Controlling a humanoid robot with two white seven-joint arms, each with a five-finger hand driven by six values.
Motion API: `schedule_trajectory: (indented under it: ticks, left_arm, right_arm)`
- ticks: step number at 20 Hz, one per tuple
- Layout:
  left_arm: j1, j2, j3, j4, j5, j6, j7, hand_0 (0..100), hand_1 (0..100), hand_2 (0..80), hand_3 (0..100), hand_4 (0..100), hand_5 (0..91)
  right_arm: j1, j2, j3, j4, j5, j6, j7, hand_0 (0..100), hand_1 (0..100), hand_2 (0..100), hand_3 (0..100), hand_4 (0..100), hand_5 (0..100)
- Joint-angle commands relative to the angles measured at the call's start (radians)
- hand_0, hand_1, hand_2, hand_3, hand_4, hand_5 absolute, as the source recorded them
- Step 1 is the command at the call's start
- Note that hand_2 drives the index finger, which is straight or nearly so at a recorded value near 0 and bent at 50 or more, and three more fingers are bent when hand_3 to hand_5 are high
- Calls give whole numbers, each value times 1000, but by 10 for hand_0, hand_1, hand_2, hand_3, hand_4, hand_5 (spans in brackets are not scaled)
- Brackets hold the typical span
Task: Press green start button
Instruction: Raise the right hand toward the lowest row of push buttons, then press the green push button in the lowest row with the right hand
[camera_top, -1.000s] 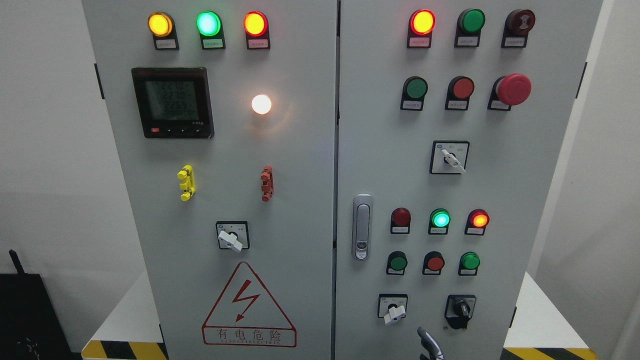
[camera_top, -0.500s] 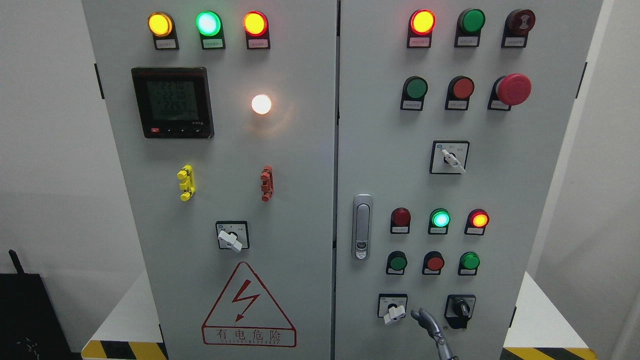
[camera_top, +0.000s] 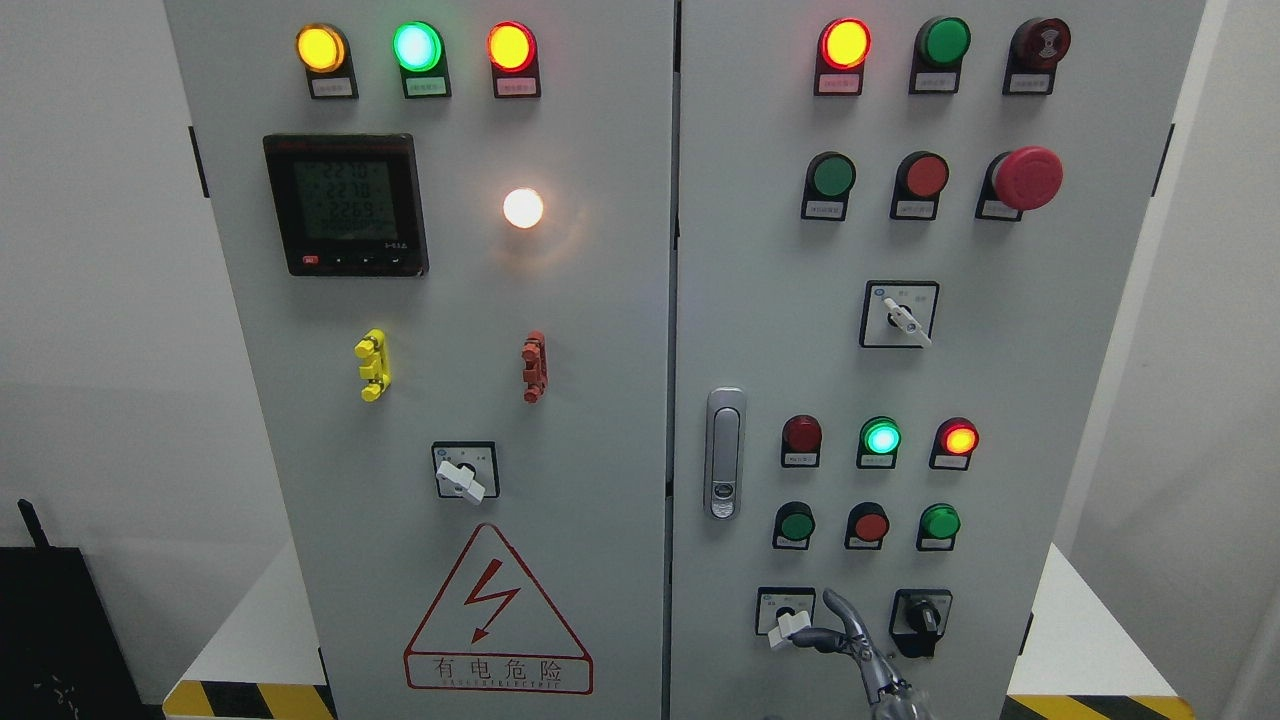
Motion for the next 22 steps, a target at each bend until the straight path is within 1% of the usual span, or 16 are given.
schedule_trajectory:
  ticks: [1,6,8,9,11,14,22]
  left_arm:
    - [1,0,0,0,0,0,0,120,556,0,0,0,0]
    - [0,0,0,0,0,0,0,120,556,0,0,0,0]
    - [0,0,0,0,0,0,0,120,556,0,0,0,0]
    - [0,0,0,0,0,0,0,120,556,0,0,0,0]
    - [0,0,0,0,0,0,0,120,556,0,0,0,0]
    - [0,0,0,0,0,0,0,120,556,0,0,0,0]
    - [0,0,0,0,0,0,0,120,556,0,0,0,0]
  right_arm:
    - [-57,2,-74,26,133,0,-4,346,292,0,522,543,498]
    - [-81,2,-84,34,201,3,-5,403,292,0,572,582,559]
    - [-95,3,-93,46,228,5,-8,414,291,0,589,593,579]
    - [-101,3,-98,52,239,5,-11,422,291,0,622,613,597]
    - [-112,3,-104,70,245,5,-12,431,291,0,636,625,615]
    - [-126,3,-107,97,258,5,-12,443,294,0,646,637,637]
    - [-158,3,-104,152,294,3,-13,464,297,0,646,639,642]
